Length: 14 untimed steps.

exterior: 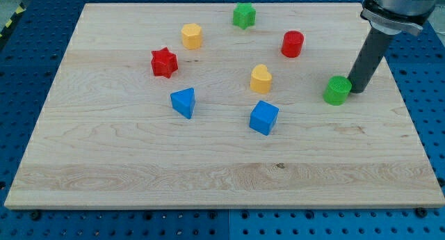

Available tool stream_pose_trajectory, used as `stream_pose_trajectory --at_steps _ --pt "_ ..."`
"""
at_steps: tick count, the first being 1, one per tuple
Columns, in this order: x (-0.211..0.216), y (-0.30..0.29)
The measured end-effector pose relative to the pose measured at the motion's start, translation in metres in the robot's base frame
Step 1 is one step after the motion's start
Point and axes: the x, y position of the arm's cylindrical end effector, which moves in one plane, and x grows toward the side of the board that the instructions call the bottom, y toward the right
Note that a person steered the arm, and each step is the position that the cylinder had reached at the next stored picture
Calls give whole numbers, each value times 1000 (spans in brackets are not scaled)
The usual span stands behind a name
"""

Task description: Push the red circle to the top right of the yellow heart

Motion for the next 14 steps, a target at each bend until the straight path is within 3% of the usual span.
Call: stream_pose_trajectory --at_steps 2,5,7,14 --pt "-14 -5" --pt "-140 -38" --pt "-143 -88" --pt "-100 -91"
